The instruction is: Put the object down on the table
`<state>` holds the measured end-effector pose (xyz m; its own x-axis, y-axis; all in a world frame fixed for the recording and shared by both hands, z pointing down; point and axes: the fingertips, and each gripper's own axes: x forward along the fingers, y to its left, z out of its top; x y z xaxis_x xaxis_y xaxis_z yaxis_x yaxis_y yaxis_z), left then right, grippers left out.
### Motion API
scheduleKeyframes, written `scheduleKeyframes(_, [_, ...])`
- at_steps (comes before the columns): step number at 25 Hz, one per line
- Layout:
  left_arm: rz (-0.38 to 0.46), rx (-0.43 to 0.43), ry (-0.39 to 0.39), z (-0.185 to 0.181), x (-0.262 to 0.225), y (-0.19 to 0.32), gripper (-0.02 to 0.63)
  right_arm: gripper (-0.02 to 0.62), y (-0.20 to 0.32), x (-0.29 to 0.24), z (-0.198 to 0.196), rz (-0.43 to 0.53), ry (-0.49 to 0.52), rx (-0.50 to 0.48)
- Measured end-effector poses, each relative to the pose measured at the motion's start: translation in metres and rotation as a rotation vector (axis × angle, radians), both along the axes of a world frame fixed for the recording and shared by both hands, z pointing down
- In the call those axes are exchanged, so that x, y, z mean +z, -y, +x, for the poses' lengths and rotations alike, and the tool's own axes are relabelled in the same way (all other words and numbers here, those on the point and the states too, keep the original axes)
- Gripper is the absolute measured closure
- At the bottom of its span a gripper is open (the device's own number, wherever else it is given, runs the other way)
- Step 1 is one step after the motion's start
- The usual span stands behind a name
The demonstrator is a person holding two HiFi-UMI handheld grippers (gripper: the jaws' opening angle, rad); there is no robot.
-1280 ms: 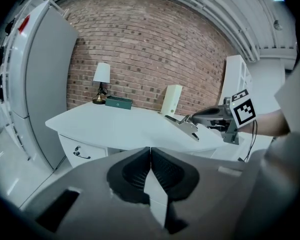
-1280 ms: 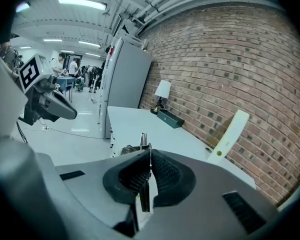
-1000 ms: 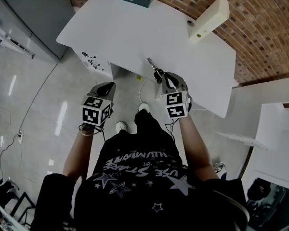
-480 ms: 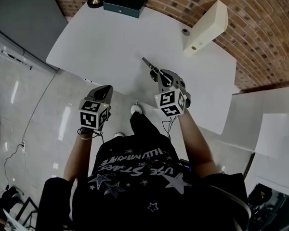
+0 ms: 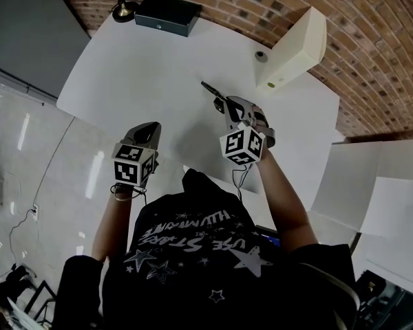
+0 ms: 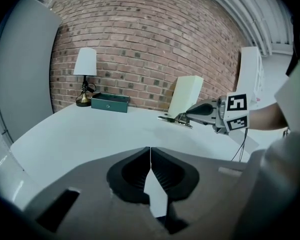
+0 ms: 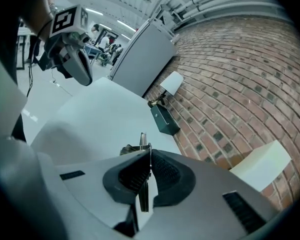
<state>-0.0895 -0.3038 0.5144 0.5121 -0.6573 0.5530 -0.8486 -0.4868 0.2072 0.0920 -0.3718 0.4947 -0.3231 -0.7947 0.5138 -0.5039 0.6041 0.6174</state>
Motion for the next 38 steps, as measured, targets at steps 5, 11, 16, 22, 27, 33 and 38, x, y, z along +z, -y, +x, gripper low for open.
scheduleKeyframes(5, [-0.007, -0.011, 0.013, 0.012, 0.0, 0.021, 0.585, 0.584, 0.023, 0.009, 0.01, 0.035, -0.083, -0.054])
scheduleKeyframes(11, [-0.024, -0.021, 0.026, 0.023, 0.005, 0.037, 0.586, 0.584, 0.041, 0.023, 0.019, 0.079, -0.156, -0.095])
scheduleKeyframes(16, [-0.048, -0.018, 0.044, 0.032, 0.014, 0.041, 0.586, 0.584, 0.052, 0.035, 0.022, 0.118, -0.202, -0.126])
scheduleKeyframes(22, [-0.072, -0.013, 0.06, 0.04, 0.024, 0.045, 0.585, 0.584, 0.062, 0.051, 0.028, 0.142, -0.236, -0.138])
scheduleKeyframes(27, [-0.083, 0.006, 0.065, 0.048, 0.027, 0.048, 0.586, 0.584, 0.067, 0.064, 0.033, 0.132, -0.251, -0.133])
scheduleKeyframes(33, [-0.095, 0.014, 0.076, 0.05, 0.032, 0.049, 0.586, 0.584, 0.068, 0.076, 0.035, 0.129, -0.255, -0.126])
scheduleKeyframes(38, [-0.095, 0.011, 0.068, 0.05, 0.031, 0.049, 0.585, 0.584, 0.069, 0.08, 0.035, 0.128, -0.256, -0.119])
